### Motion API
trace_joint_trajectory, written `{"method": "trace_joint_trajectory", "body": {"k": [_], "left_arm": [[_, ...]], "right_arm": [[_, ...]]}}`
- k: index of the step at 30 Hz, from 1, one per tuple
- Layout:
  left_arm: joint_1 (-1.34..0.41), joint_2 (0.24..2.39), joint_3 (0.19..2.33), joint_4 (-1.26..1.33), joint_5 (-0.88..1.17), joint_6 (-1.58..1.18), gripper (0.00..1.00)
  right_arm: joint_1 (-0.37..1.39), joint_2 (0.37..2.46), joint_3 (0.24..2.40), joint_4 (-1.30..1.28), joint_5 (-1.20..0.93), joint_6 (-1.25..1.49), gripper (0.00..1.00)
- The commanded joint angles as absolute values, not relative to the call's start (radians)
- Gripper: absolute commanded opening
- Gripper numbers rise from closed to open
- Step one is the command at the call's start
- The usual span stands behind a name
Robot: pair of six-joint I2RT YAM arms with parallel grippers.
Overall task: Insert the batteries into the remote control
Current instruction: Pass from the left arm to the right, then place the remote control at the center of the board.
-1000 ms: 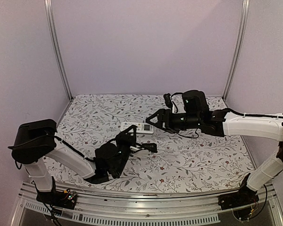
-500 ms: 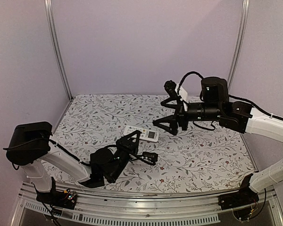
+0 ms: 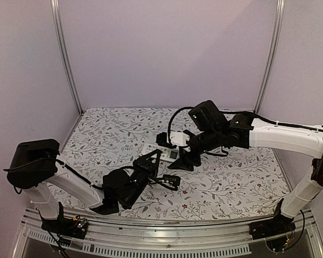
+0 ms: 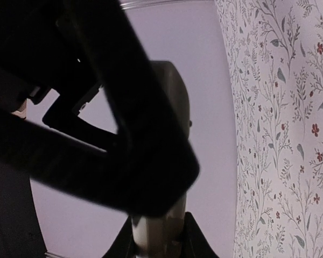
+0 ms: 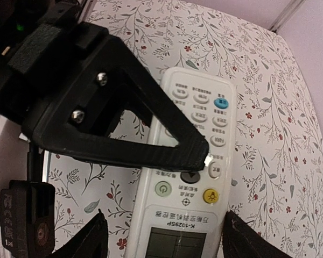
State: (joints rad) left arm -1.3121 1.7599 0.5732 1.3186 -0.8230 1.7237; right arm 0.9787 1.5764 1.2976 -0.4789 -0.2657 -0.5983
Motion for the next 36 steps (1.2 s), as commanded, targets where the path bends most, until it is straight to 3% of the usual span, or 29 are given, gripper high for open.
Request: {"method": "trace_joint_trajectory", "body": {"k": [1,7,10,16,17,18,20,21,23,27,30,34,36], "left_arm": [[-1.329,1.732,0.565,1.839,-0.821,1.732,0.0],[-1.329,1.738,0.57,1.839,-0.822,1.733,0.0],[-1.331,1.742,0.572,1.839,-0.821,1.732,0.0],[-1.331,1.746,0.566,1.839,-0.829,1.73,0.0],[-1.331,1.747,0.565,1.839,-0.831,1.729,0.05],[-1.33,1.749,0.563,1.839,-0.832,1.729,0.18],[-1.332,1.753,0.557,1.839,-0.836,1.726,0.57],[-1.332,1.754,0.55,1.836,-0.841,1.725,0.69],[-1.335,1.751,0.535,1.797,-0.861,1.699,0.83],[-1.353,1.69,0.484,1.539,-0.903,1.519,0.9],[-1.375,1.564,0.475,1.147,-0.896,1.257,0.91],[-1.368,1.337,0.561,0.487,-0.734,0.804,0.9],[-1.351,1.232,0.571,0.363,-0.656,0.69,0.9]], "right_arm": [[0.989,1.623,1.343,-0.513,-0.167,-0.577,0.64],[0.994,1.641,1.345,-0.489,-0.134,-0.537,0.6],[0.994,1.643,1.352,-0.484,-0.12,-0.523,0.43],[0.994,1.634,1.338,-0.463,-0.114,-0.501,0.29],[0.994,1.633,1.333,-0.459,-0.106,-0.496,0.28],[0.995,1.63,1.327,-0.453,-0.094,-0.493,0.27],[0.992,1.629,1.313,-0.447,-0.078,-0.483,0.25],[0.988,1.63,1.303,-0.444,-0.077,-0.473,0.25],[0.972,1.632,1.274,-0.437,-0.085,-0.455,0.25],[0.938,1.649,1.179,-0.399,-0.115,-0.424,0.23],[0.929,1.681,1.123,-0.363,-0.132,-0.419,0.22],[0.925,1.724,1.089,-0.308,-0.187,-0.429,0.21],[0.925,1.754,1.084,-0.295,-0.207,-0.452,0.22]]}}
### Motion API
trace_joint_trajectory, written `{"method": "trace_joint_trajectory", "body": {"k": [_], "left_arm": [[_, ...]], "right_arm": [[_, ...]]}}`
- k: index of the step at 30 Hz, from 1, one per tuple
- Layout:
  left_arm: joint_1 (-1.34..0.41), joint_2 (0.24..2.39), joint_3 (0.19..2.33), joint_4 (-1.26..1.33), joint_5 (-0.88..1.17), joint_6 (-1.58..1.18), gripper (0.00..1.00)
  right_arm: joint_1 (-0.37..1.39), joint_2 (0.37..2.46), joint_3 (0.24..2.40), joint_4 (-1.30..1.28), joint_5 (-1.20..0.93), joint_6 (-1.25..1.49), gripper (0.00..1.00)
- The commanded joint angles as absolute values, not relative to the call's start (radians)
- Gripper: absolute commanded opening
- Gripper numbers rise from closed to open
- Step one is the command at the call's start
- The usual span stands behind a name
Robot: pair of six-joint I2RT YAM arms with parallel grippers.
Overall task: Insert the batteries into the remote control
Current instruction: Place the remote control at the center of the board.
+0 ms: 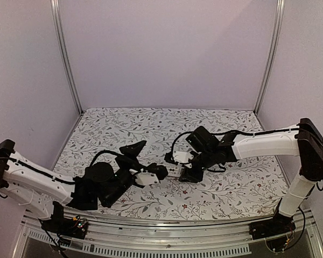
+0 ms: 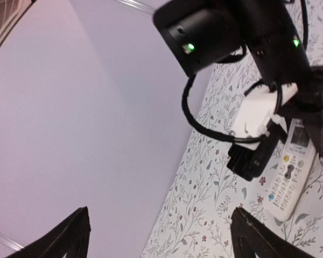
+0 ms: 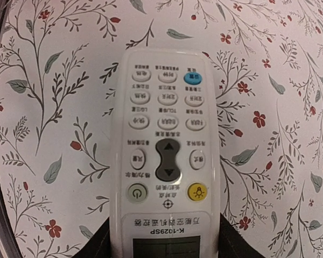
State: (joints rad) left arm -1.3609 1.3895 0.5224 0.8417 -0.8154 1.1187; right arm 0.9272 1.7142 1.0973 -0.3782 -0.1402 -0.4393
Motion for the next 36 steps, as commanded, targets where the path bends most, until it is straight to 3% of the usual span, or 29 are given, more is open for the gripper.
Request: {"method": "trace_joint_trajectory", "body": {"k": [1,14,22,25,32,36], "left_arm": [[-1.343,1.199,0.569,0.343,-0.643,0.66,0.91],[-1.233,1.074,0.579,0.242,-0.681,0.522,0.91],[-1.203,1.088,0.588,0.255,-0.701,0.517,0.92],[-1.195,1.086,0.588,0.269,-0.707,0.517,0.93],[-1.106,1.071,0.605,0.306,-0.738,0.449,0.96],[-0.927,1.052,0.644,0.303,-0.723,0.301,1.0]], "right_arm": [[0.925,1.768,1.084,-0.29,-0.219,-0.465,0.22],[0.896,1.916,1.133,-0.285,-0.307,-0.643,0.29],[0.896,1.907,1.119,-0.304,-0.323,-0.672,0.74],[0.895,1.901,1.128,-0.308,-0.305,-0.692,0.97],[0.88,1.805,1.158,-0.261,-0.264,-0.7,0.99],[0.759,1.679,1.151,-0.082,-0.268,-0.476,0.99]]}}
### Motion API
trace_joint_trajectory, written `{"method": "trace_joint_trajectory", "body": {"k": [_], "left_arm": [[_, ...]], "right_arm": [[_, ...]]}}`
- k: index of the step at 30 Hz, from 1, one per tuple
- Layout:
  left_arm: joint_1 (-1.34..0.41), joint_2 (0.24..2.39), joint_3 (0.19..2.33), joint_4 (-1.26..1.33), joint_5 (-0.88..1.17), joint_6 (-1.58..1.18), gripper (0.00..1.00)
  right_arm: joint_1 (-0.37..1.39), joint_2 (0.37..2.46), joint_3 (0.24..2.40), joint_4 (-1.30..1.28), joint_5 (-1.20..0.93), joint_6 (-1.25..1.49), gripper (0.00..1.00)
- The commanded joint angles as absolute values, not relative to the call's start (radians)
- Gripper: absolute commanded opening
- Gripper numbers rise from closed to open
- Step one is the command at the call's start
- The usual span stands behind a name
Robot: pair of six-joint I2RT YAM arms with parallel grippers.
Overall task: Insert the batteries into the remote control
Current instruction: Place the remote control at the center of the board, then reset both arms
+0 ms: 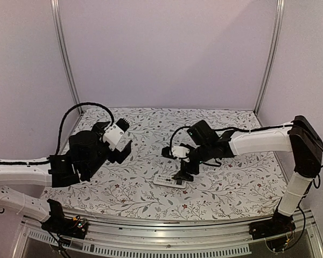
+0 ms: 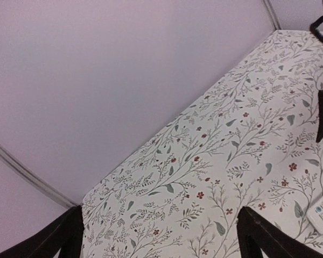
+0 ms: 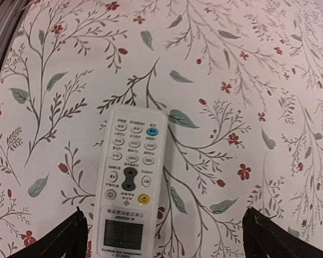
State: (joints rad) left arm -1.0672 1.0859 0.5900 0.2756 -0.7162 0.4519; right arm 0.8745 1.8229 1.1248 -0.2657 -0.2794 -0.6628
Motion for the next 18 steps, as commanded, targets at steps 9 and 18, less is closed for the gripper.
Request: {"method": "trace_joint_trajectory", "body": {"k": [9,18], "left_arm": [[-0.413,1.015,0.642,0.21,-0.463,-0.126,1.0],[-0.051,1.222,0.642,0.176,-0.249,-0.387,1.0]], "right_arm": [[0.319,1.403,0.803,0.156,-0.072,0.216,0.99],[0.102,1.103,0.458,0.201,0.212,0.424,0.99]]}}
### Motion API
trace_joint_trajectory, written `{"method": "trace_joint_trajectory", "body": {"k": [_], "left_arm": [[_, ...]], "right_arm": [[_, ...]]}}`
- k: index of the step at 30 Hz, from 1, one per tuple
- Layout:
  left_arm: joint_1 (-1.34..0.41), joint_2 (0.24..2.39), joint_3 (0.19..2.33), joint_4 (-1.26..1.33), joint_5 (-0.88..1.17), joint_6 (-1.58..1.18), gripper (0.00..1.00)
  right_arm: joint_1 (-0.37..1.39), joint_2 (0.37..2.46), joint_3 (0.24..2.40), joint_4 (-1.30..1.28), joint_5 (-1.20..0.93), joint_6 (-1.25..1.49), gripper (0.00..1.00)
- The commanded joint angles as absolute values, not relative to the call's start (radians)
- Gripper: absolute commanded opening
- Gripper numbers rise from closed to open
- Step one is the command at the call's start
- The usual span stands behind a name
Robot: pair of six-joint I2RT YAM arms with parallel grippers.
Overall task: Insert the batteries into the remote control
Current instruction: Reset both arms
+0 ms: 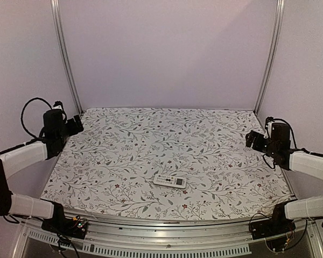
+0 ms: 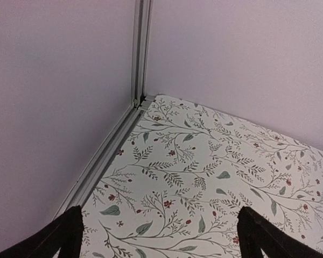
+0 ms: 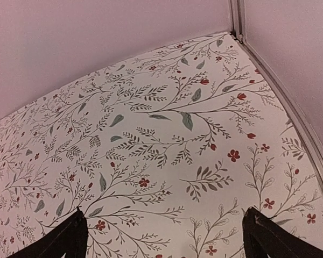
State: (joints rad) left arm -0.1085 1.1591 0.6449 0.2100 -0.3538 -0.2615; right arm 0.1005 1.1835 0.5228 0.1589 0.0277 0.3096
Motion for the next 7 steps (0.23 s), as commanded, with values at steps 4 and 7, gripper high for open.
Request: {"method": "trace_joint_trajectory", "body": {"k": [4,7], "left_arm": [[-0.027,1.261,0.623,0.206,-0.251,-0.366,1.0],[-0.025,1.271,0.618,0.226,-0.247,-0.343,1.0]], "right_arm": [[0.1,1.038,0.395,0.21,0.265,0.448,0.99],[0.1,1.008,0.376,0.232,0.275,0.437,0.99]]}}
